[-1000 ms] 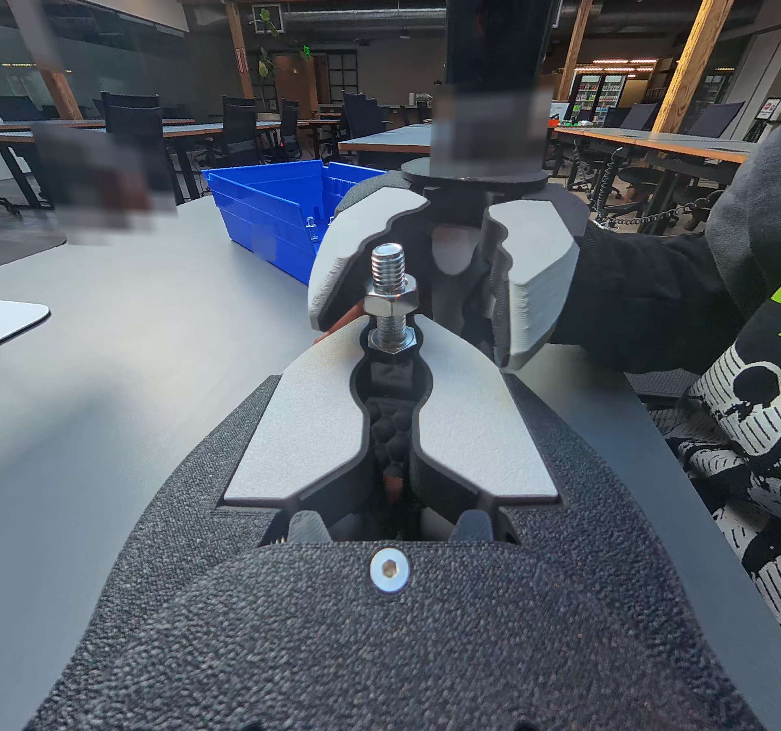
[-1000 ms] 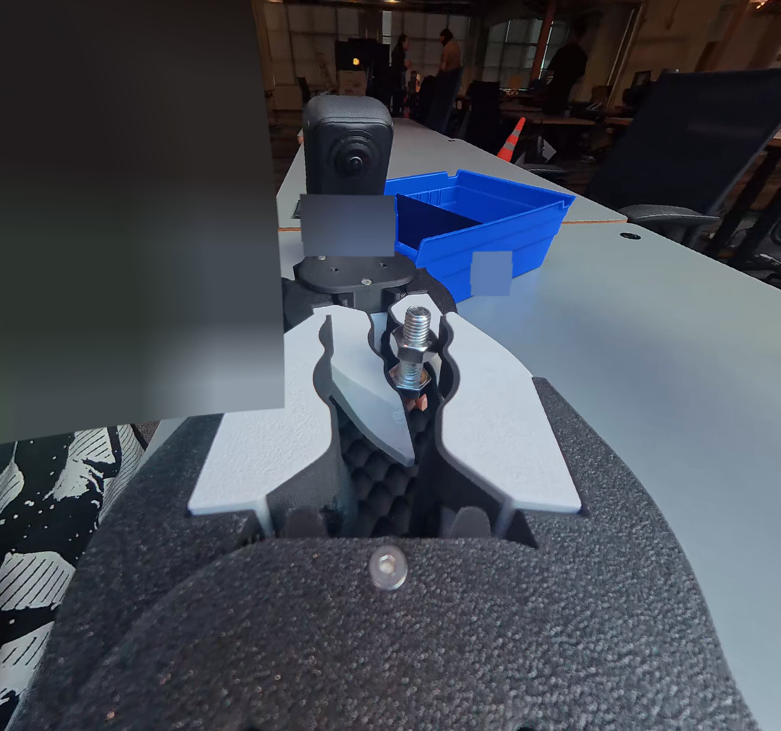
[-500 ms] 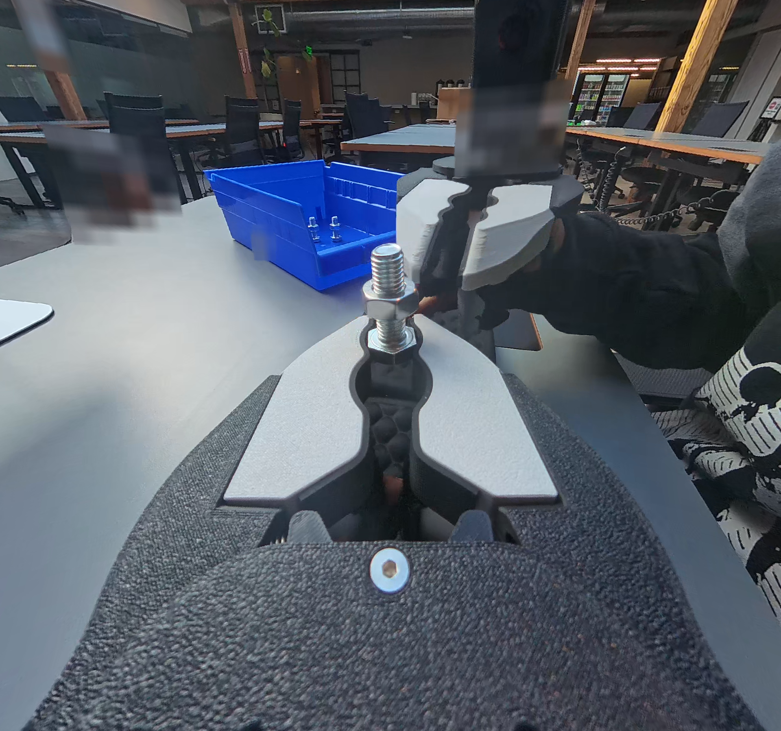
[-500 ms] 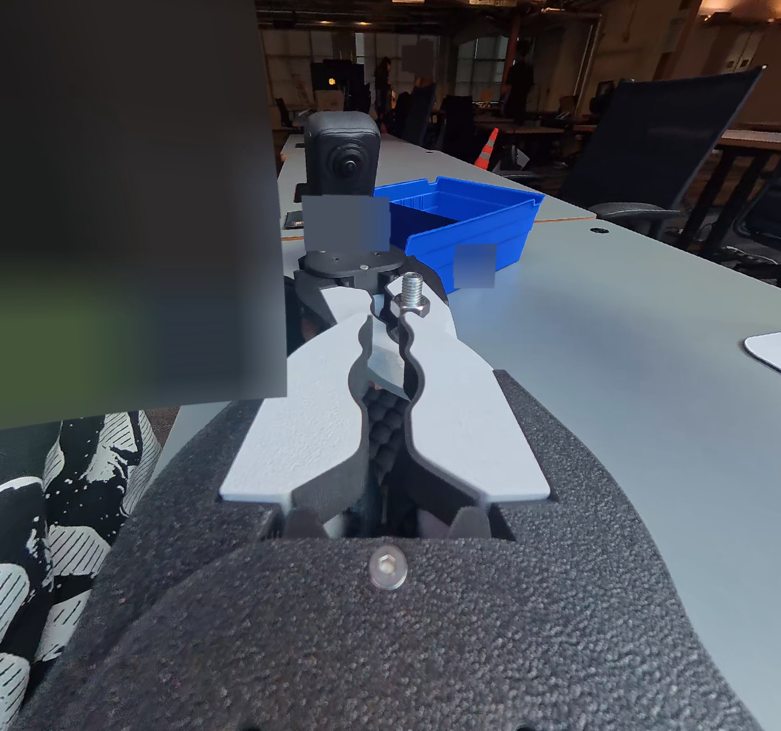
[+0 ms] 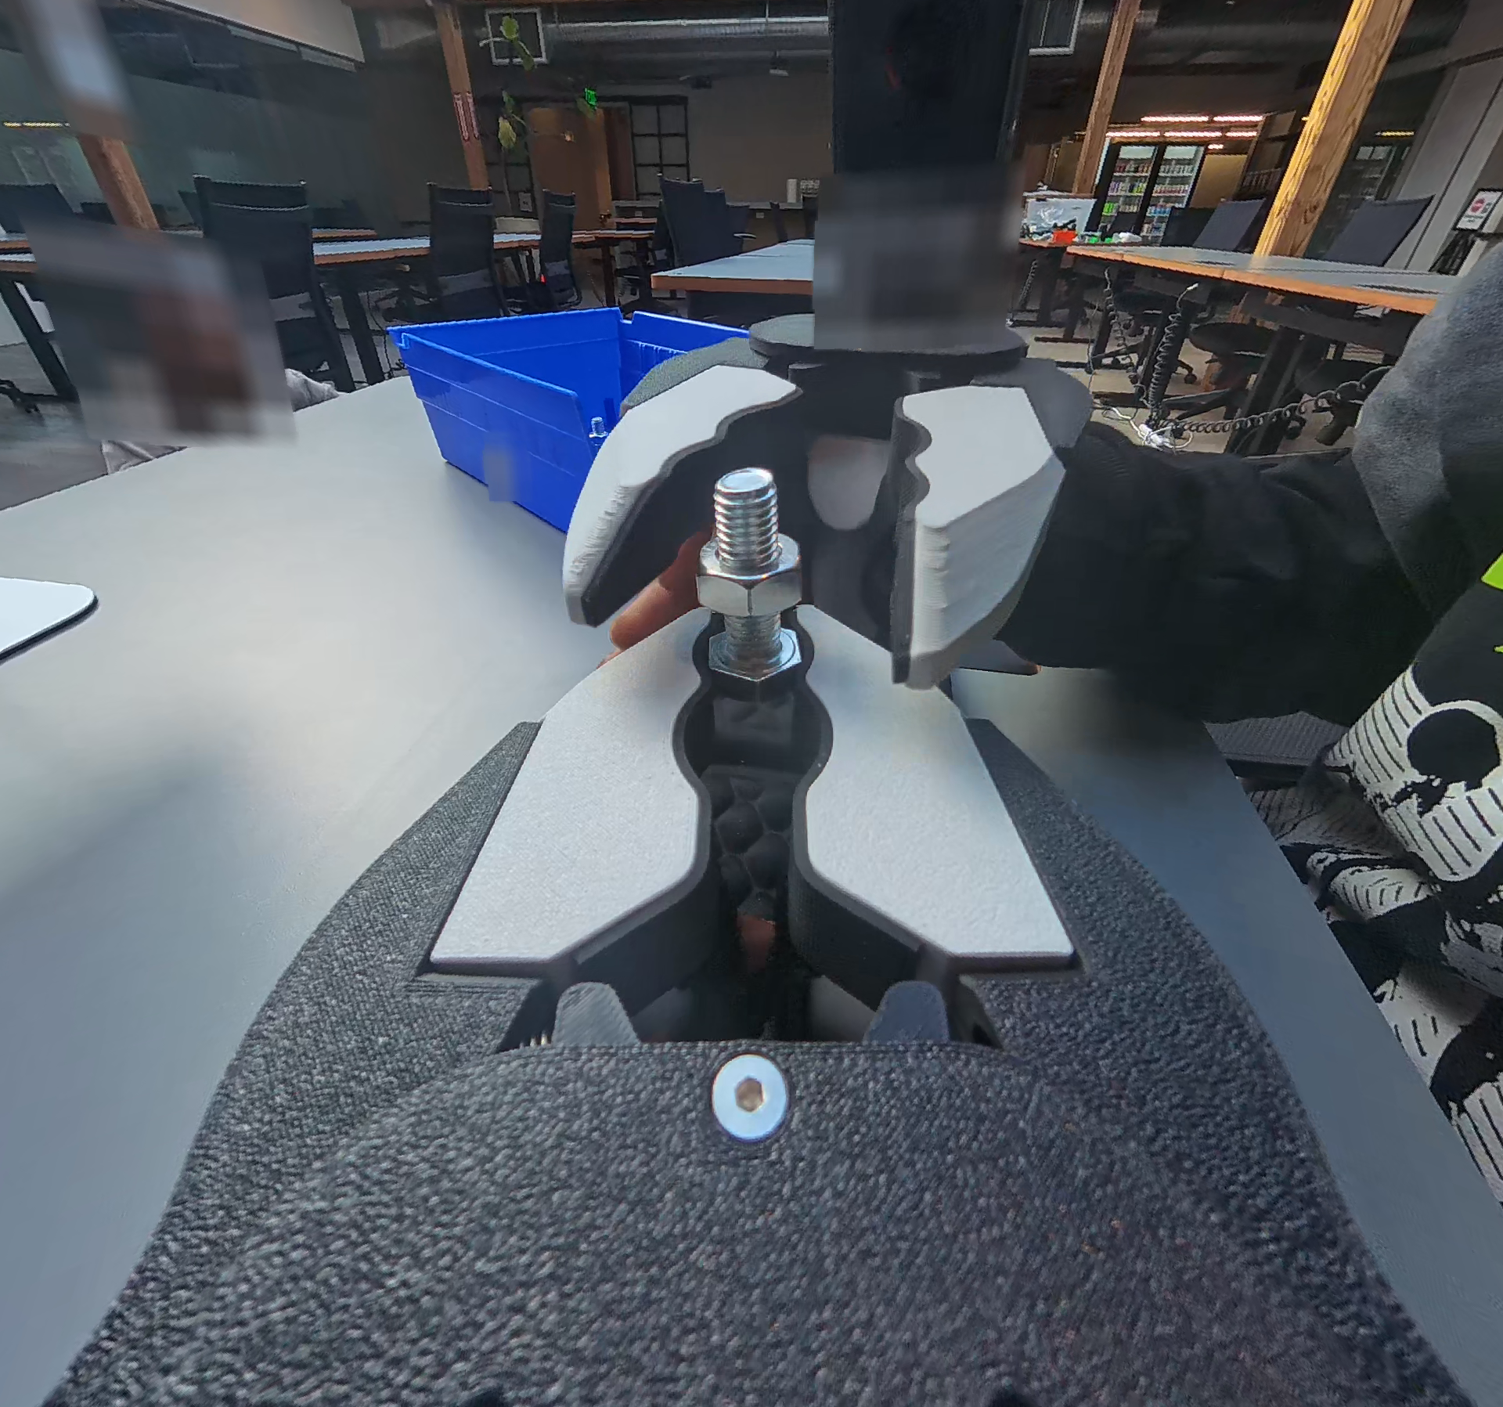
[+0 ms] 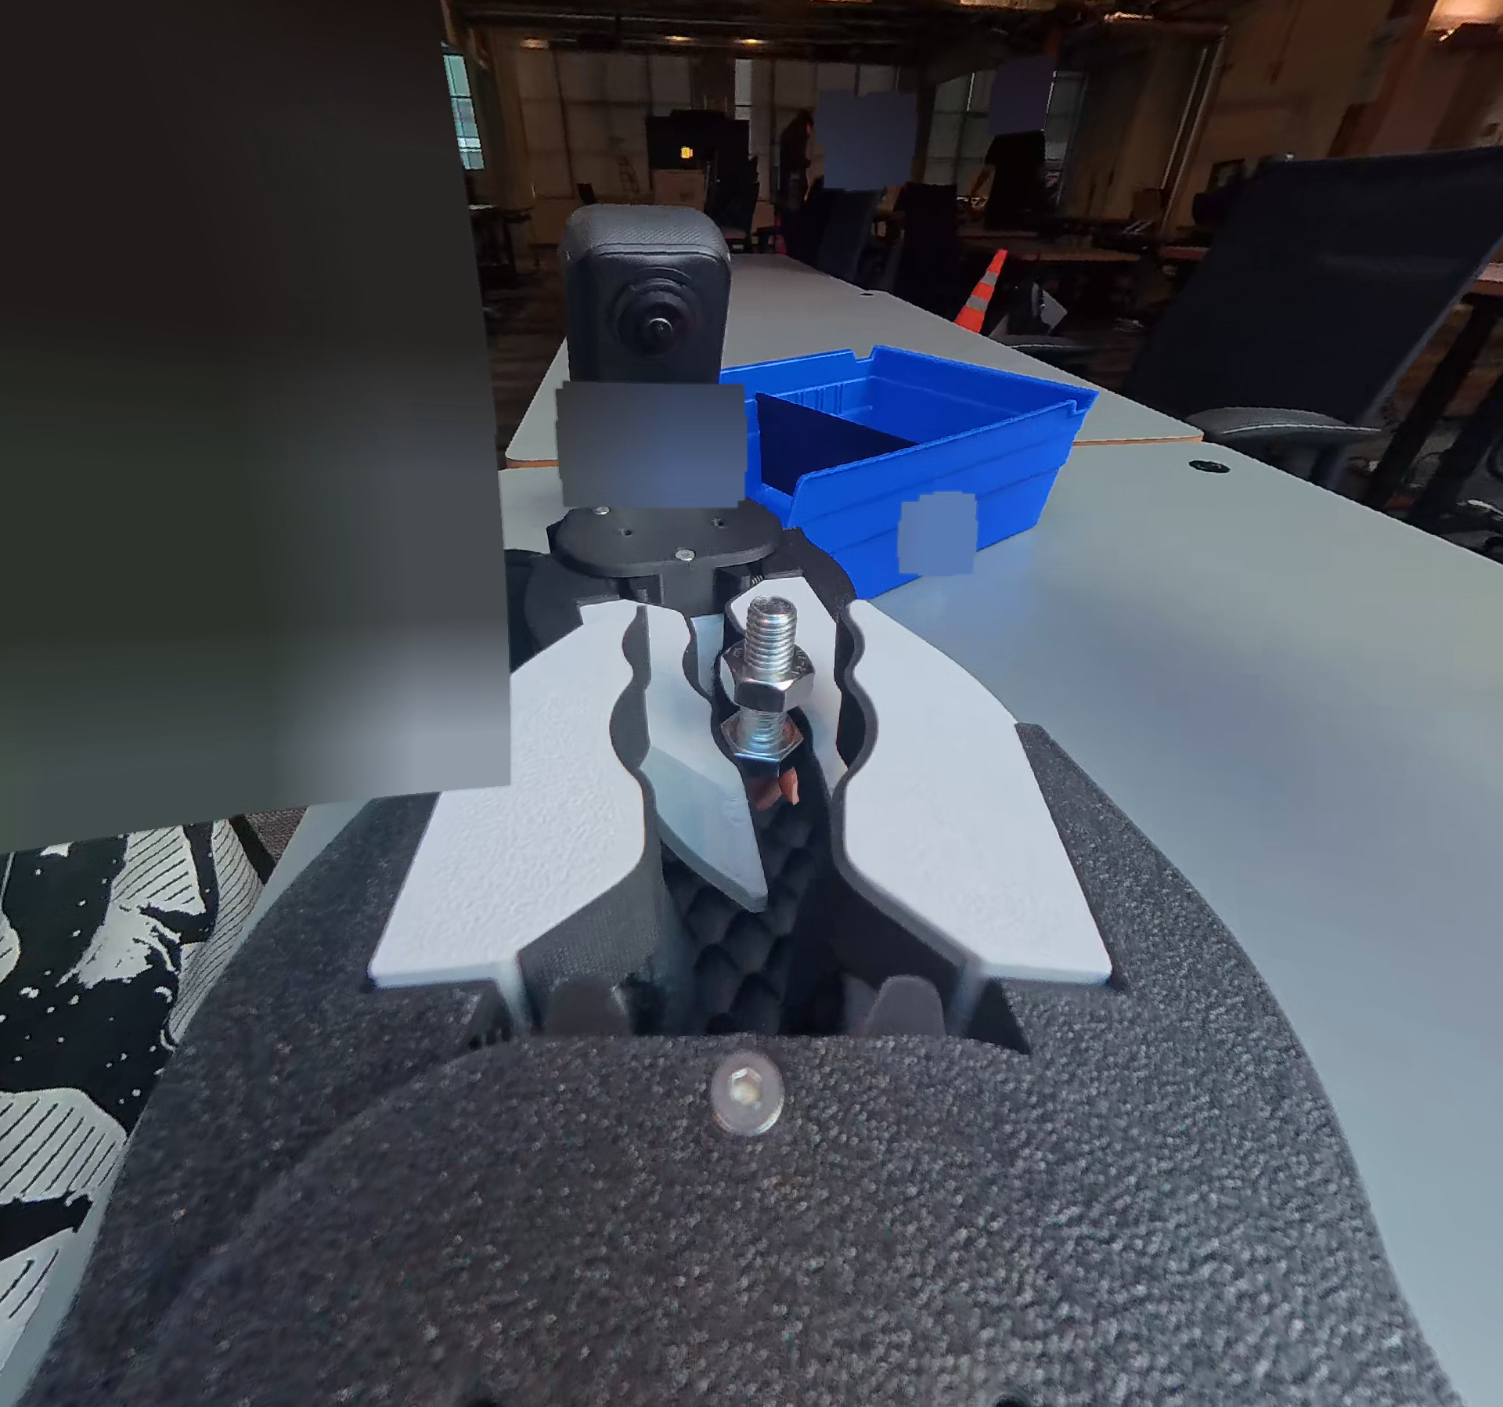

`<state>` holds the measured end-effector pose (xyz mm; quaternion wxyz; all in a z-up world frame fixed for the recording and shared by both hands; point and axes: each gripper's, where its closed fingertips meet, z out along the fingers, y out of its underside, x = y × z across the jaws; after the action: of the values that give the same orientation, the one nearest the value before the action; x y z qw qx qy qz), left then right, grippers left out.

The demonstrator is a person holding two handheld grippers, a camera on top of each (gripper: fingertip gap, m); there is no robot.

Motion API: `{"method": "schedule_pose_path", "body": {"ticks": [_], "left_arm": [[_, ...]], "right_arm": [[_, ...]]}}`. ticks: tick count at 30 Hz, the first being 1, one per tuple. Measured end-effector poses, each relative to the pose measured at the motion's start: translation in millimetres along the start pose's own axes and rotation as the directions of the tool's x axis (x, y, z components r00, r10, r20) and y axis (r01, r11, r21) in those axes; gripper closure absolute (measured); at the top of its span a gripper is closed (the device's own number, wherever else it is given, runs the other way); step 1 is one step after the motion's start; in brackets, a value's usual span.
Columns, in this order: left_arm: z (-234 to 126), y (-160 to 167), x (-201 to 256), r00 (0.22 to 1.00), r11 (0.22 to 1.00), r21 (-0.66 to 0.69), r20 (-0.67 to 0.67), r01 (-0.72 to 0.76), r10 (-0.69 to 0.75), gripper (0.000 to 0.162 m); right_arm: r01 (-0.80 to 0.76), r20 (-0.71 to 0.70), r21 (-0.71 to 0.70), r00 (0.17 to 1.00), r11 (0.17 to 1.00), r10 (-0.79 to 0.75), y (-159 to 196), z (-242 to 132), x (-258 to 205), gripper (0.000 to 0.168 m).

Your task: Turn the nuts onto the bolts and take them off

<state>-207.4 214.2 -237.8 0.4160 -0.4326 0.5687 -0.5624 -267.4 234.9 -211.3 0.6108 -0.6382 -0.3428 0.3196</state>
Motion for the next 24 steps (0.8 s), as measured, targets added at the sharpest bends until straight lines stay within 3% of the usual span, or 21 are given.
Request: {"method": "schedule_pose_path", "body": {"ticks": [14,18,21,24], "left_arm": [[-1,0,0,1.000,1.000,0.000,0.004,-0.002,0.002,0.148],[0,0,0,1.000,1.000,-0.001,0.005,0.000,0.000,0.148],[0,1,1,1.000,1.000,-0.003,0.004,-0.004,0.004,0.148],[0,2,2,1.000,1.000,-0.009,0.001,-0.008,0.008,0.148]], "right_arm": [[-0.007,-0.065,-0.022,0.998,1.000,0.006,3,-23,-2,0.139],[0.010,-0.053,-0.046,0.999,0.999,-0.013,1,-39,-8,0.162],[0.102,-0.039,-0.145,0.993,0.984,-0.109,-4,-50,-6,0.162],[0.278,0.066,-0.312,0.960,0.909,-0.271,-11,-55,-3,0.157]]}}
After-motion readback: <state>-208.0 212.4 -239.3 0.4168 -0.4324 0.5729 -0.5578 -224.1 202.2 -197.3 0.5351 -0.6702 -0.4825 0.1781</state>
